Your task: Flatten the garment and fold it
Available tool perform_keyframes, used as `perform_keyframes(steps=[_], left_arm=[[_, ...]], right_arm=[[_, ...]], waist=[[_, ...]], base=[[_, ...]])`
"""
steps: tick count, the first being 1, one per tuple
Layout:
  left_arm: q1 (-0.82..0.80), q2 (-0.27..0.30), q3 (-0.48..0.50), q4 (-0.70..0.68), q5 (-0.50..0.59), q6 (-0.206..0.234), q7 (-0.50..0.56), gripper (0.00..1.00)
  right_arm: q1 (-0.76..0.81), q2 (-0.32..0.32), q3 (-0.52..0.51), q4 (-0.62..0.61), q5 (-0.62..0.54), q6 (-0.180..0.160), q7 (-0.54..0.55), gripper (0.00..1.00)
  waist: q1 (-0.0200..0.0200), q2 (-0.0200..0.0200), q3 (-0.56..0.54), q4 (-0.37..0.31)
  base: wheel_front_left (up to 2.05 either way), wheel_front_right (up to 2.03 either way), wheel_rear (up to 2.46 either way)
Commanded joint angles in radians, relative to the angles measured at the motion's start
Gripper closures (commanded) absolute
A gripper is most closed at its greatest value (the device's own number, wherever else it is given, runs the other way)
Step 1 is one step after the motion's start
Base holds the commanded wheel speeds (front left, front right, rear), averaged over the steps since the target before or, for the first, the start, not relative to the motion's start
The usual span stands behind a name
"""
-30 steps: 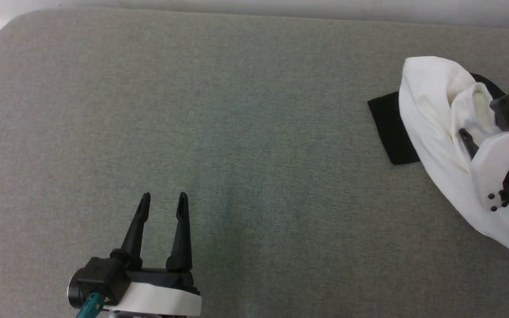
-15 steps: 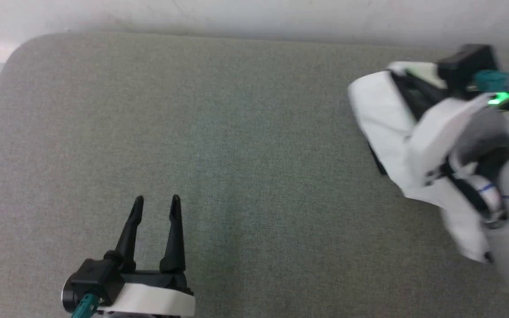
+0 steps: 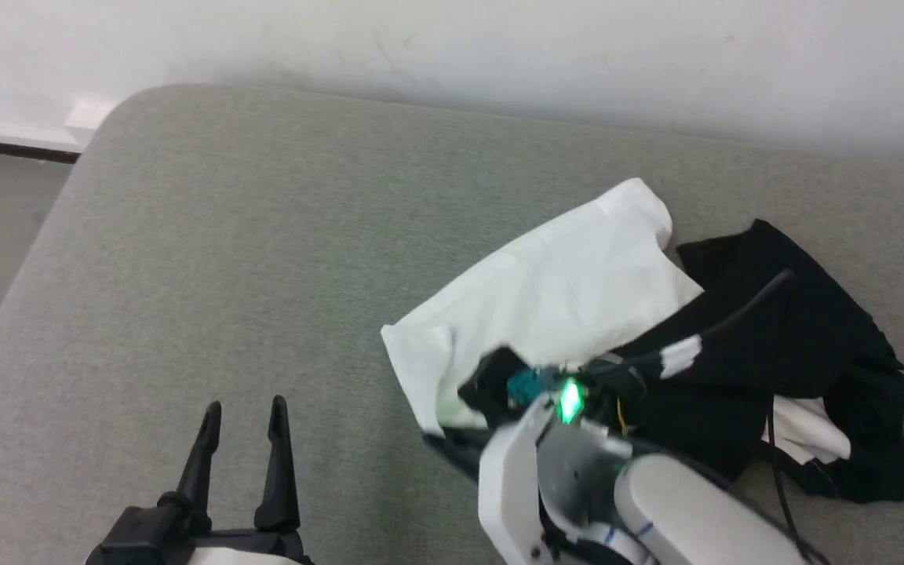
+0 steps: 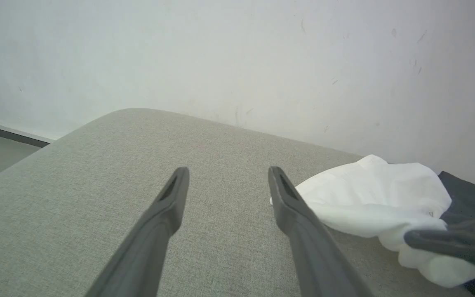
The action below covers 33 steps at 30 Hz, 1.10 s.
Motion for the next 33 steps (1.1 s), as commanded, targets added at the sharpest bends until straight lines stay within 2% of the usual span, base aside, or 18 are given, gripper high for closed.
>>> perform_keyframes(steps=[1,5,9,12,16,20,24,29,33], left_arm=[[0.010,0.001,-0.007,-0.004,0.001,0.005,0.003,0.00],[0.017,-0.003,-0.015,-0.007,-0.001,0.008,0.009,0.00],[0.026,-0.003,-0.022,-0.014,0.001,0.015,0.015,0.00],[0.035,0.001,-0.019,-0.027,0.003,0.022,0.018,0.00],[0.046,0.008,-0.019,-0.049,0.005,0.027,0.026,0.00],[0.055,0.014,-0.015,-0.068,0.004,0.031,0.027,0.00],[0.064,0.018,-0.019,-0.077,0.002,0.028,0.024,0.00],[0.082,0.019,-0.019,-0.087,-0.001,0.030,0.020,0.00],[0.090,0.024,-0.014,-0.096,-0.004,0.035,0.023,0.00]], right_arm=[[0.022,-0.015,0.017,0.024,0.013,-0.001,0.001,0.00],[0.038,-0.018,0.005,0.039,0.029,-0.001,-0.021,0.00],[0.041,-0.009,-0.105,0.015,0.017,-0.001,-0.087,0.00],[0.061,0.009,-0.261,-0.031,-0.040,-0.001,-0.157,0.00],[0.138,0.028,-0.493,-0.134,-0.190,-0.001,-0.248,0.00],[0.282,0.072,-0.723,-0.262,-0.326,-0.001,-0.321,0.00],[0.446,0.101,-0.910,-0.361,-0.398,-0.001,-0.394,0.00],[0.622,0.104,-1.064,-0.362,-0.295,-0.001,-0.467,0.00],[0.684,0.104,-1.092,-0.317,-0.231,-0.001,-0.518,0.00]], waist=[[0.0002,0.0000,-0.025,0.033],[0.0002,0.0000,-0.036,0.031],[0.0002,0.0000,-0.064,0.012],[0.0002,0.0000,-0.084,-0.011],[0.0002,0.0000,-0.099,-0.044],[0.0002,0.0000,-0.100,-0.079],[0.0002,0.0000,-0.092,-0.112],[0.0002,0.0000,-0.083,-0.150],[0.0002,0.0000,-0.075,-0.180]], base=[[0.00,0.00,0.00],[0.00,0.00,0.00],[0.00,0.00,0.00],[0.00,0.00,0.00],[0.00,0.00,0.00],[0.00,0.00,0.00],[0.00,0.00,0.00],[0.00,0.00,0.00],[0.00,0.00,0.00]])
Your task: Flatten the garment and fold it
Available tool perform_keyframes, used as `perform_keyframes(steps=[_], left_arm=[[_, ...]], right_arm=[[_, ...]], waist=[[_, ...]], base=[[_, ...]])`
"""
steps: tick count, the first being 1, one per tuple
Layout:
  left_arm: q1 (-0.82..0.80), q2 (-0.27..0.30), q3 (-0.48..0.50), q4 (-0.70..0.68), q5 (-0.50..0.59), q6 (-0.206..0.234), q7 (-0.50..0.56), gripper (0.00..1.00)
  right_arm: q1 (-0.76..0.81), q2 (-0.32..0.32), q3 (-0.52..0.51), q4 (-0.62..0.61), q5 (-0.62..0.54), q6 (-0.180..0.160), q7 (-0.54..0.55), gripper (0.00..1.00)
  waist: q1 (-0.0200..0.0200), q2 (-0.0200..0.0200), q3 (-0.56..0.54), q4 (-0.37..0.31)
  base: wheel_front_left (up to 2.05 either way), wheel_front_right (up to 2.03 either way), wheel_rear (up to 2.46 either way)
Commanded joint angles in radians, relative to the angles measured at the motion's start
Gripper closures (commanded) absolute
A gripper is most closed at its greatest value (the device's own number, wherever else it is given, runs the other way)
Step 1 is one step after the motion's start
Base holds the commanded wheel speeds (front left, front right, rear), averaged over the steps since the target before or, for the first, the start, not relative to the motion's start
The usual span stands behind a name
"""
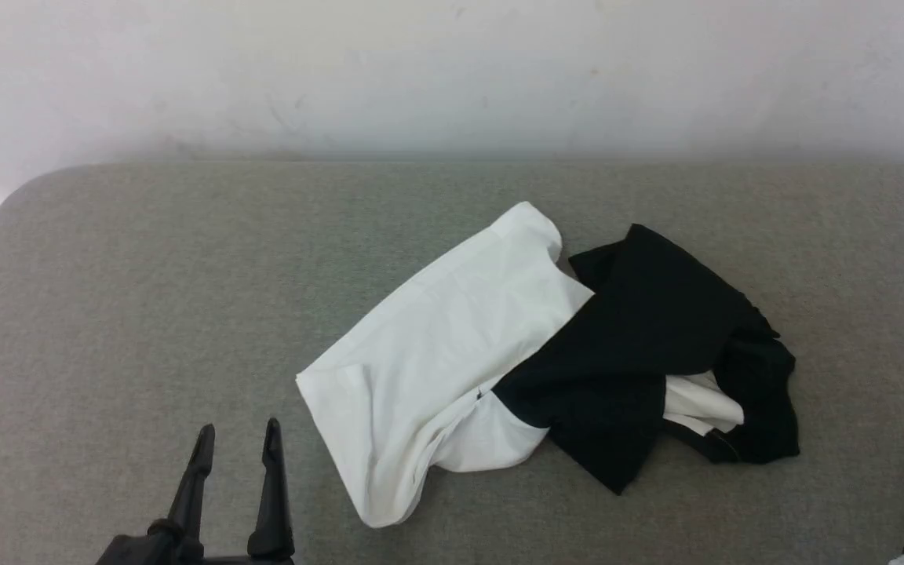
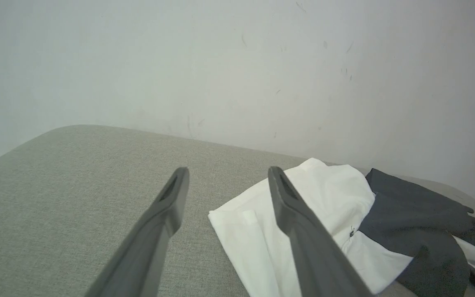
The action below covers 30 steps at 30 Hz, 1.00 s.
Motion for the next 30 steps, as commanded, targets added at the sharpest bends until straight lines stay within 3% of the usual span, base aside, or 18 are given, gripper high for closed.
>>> perform_keyframes(steps=[1,7,13,21,26,30], left_arm=[[0.002,0.008,0.003,-0.009,-0.003,0.005,0.002,0.00],[-0.107,0.050,-0.007,-0.051,0.019,-0.012,0.076,0.00],[-0.352,0.101,-0.091,-0.028,0.057,-0.090,0.246,0.00],[-0.651,0.128,-0.235,0.184,0.066,-0.207,0.538,0.00],[-0.721,0.154,-0.305,0.315,0.019,-0.234,0.713,0.00],[-0.744,0.184,-0.353,0.389,-0.007,-0.241,0.788,0.00]], right_arm=[[0.003,0.003,0.001,0.001,0.007,-0.001,-0.013,0.00],[-0.034,0.003,0.001,-0.004,0.010,-0.001,-0.034,0.00],[-0.069,0.003,-0.002,-0.017,0.007,-0.001,-0.027,0.00],[-0.102,0.003,0.017,-0.016,0.017,-0.001,-0.027,0.00],[-0.120,0.003,0.030,-0.015,0.018,-0.001,-0.027,0.00],[-0.130,0.003,0.035,-0.015,0.021,-0.001,-0.028,0.00]], waist=[[0.0001,-0.0001,0.011,-0.024],[0.0001,-0.0001,0.046,-0.057],[0.0001,-0.0001,0.118,-0.071],[0.0001,-0.0001,0.203,-0.101],[0.0001,-0.0001,0.243,-0.129],[0.0001,-0.0001,0.268,-0.146]], base=[[0.00,0.00,0.00],[0.00,0.00,0.00],[0.00,0.00,0.00],[0.00,0.00,0.00],[0.00,0.00,0.00],[0.00,0.00,0.00]])
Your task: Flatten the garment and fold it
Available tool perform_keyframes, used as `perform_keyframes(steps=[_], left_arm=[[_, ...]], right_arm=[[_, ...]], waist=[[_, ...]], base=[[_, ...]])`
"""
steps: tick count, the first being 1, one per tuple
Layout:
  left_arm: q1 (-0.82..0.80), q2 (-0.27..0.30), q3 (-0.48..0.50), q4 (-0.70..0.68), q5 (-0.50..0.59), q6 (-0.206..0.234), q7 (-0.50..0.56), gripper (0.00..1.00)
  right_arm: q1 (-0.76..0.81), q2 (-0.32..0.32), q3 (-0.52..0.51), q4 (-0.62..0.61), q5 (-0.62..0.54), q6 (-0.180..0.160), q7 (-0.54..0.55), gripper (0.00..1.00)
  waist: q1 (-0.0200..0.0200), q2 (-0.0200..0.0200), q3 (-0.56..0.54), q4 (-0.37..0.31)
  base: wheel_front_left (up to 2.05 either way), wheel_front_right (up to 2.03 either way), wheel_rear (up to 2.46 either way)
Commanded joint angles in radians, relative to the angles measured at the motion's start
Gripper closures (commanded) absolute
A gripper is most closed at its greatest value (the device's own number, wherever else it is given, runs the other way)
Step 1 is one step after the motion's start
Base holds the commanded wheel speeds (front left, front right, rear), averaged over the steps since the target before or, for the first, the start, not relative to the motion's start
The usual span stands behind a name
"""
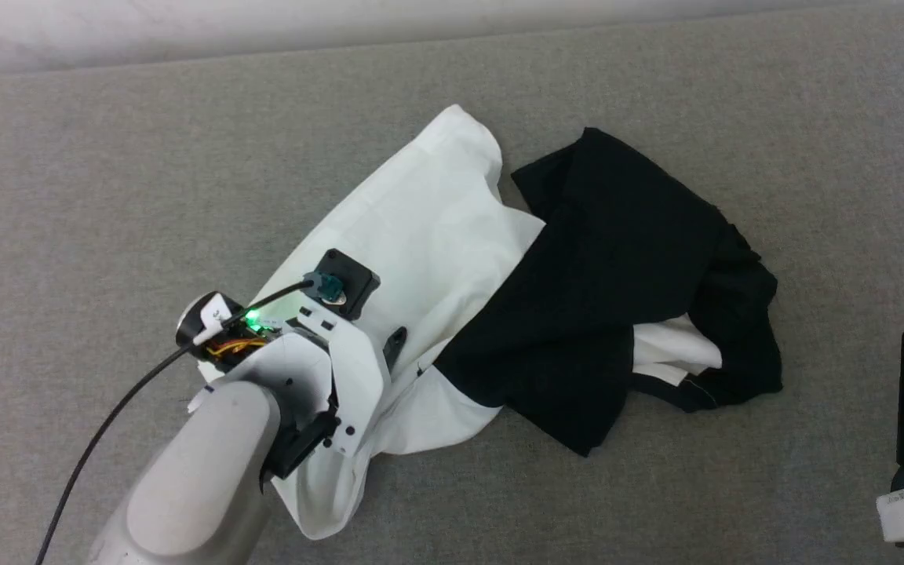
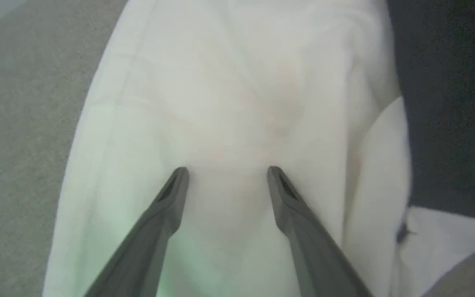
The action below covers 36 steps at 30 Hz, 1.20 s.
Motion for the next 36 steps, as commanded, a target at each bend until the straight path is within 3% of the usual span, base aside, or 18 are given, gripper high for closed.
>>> perform_keyframes(steps=[1,3,4,5,6,16,25,31,36], left_arm=[[-0.020,0.012,-0.011,0.022,-0.007,-0.004,0.011,0.00],[-0.026,0.026,-0.033,0.059,-0.009,-0.006,0.022,0.00],[-0.024,0.033,-0.046,0.079,-0.014,-0.006,0.035,0.05],[-0.021,0.037,-0.058,0.095,-0.023,-0.007,0.043,0.63],[-0.017,0.039,-0.069,0.105,-0.035,-0.007,0.046,1.00],[-0.083,0.068,-0.076,0.016,-0.081,-0.008,-0.074,1.00],[-0.327,0.118,-0.049,-0.134,-0.057,-0.008,-0.175,1.00],[-0.477,0.192,-0.032,-0.031,-0.058,-0.008,-0.232,1.00],[-0.470,0.216,-0.031,0.078,-0.058,-0.008,-0.271,1.00]], right_arm=[[-0.017,0.003,0.001,-0.001,0.010,-0.001,0.000,0.00],[-0.020,0.003,0.003,-0.001,0.011,-0.001,0.000,0.00],[-0.022,0.003,0.005,-0.001,0.011,-0.001,-0.001,0.00],[-0.023,0.003,0.006,0.000,0.010,-0.001,-0.001,0.00],[-0.024,0.003,0.007,0.001,0.010,-0.001,0.000,0.00],[-0.020,0.003,0.007,0.018,0.018,-0.001,0.003,0.00],[-0.030,0.003,0.029,0.020,0.029,-0.001,-0.005,0.00],[-0.050,0.003,0.041,0.035,0.044,-0.001,-0.029,0.00],[-0.061,0.003,0.052,0.055,0.054,-0.001,-0.051,0.00]], waist=[[-0.0002,0.0000,0.029,-0.025],[-0.0002,0.0000,0.039,-0.032],[-0.0002,0.0000,0.041,-0.034],[-0.0002,0.0000,0.042,-0.036],[-0.0002,0.0000,0.043,-0.038],[-0.0002,0.0000,-0.016,-0.022],[-0.0002,0.0000,-0.005,-0.050],[-0.0002,0.0000,0.070,-0.110],[-0.0002,0.0000,0.113,-0.141]], base=[[0.00,0.00,0.00],[0.00,0.00,0.00],[0.00,0.00,0.00],[0.00,0.00,0.00],[0.00,0.00,0.00],[0.00,0.00,0.00],[0.00,0.00,0.00],[0.00,0.00,0.00],[0.00,0.00,0.00]])
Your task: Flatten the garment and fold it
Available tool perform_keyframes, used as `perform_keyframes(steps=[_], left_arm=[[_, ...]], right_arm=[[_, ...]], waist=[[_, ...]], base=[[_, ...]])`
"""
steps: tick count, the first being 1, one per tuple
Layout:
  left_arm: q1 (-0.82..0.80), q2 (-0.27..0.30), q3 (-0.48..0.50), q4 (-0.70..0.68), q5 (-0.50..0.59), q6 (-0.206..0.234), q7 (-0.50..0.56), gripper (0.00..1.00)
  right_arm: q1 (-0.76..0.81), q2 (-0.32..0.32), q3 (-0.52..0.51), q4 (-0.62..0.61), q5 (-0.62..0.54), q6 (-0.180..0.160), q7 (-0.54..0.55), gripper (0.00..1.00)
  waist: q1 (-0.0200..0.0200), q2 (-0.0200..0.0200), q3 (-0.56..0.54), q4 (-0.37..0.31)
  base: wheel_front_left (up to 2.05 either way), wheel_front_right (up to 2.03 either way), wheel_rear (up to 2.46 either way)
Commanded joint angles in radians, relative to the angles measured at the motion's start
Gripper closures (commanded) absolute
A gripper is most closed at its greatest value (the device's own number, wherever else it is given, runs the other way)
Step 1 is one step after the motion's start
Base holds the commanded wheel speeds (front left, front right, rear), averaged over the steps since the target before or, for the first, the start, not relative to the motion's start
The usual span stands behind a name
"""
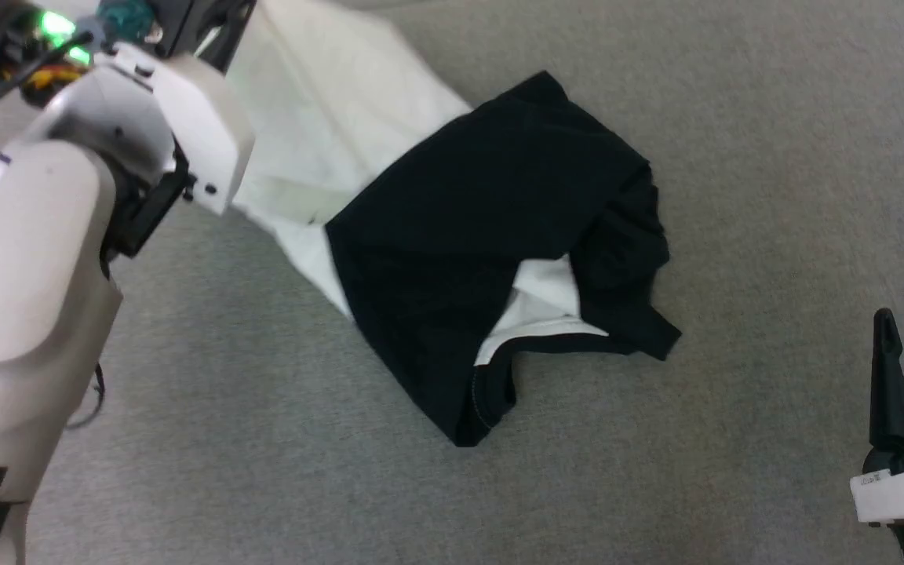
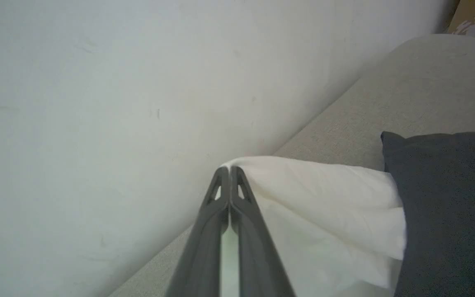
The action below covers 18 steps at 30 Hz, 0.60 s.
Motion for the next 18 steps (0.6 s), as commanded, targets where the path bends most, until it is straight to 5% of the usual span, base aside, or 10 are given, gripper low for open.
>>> perform_keyframes(steps=[1,3,4,5,18], left_arm=[[0.018,0.001,-0.004,0.014,-0.006,-0.007,-0.004,1.00],[0.042,-0.004,-0.005,0.051,-0.026,-0.005,-0.004,0.97],[0.053,-0.008,-0.006,0.067,-0.034,-0.003,-0.004,0.73],[0.062,-0.015,-0.004,0.079,-0.042,0.000,-0.008,0.00],[0.032,-0.071,0.031,-0.042,-0.105,0.030,-0.050,0.00]], right_arm=[[-0.015,0.003,0.001,0.004,0.006,-0.001,-0.009,0.00],[-0.018,0.003,-0.001,0.014,0.007,-0.001,-0.017,0.00],[-0.020,0.003,-0.001,0.018,0.007,-0.001,-0.018,0.00],[-0.023,0.003,-0.001,0.021,0.007,-0.001,-0.020,0.00],[-0.047,0.003,-0.003,0.043,-0.018,-0.001,-0.002,0.00]], waist=[[-0.0002,0.0000,0.057,-0.049],[-0.0002,0.0000,0.071,-0.048],[-0.0002,0.0000,0.077,-0.046],[-0.0002,0.0000,0.081,-0.042],[-0.0002,0.0000,-0.013,0.055]], base=[[0.00,0.00,0.00],[0.00,0.00,0.00],[0.00,0.00,0.00],[0.00,0.00,0.00],[0.00,0.00,0.00]])
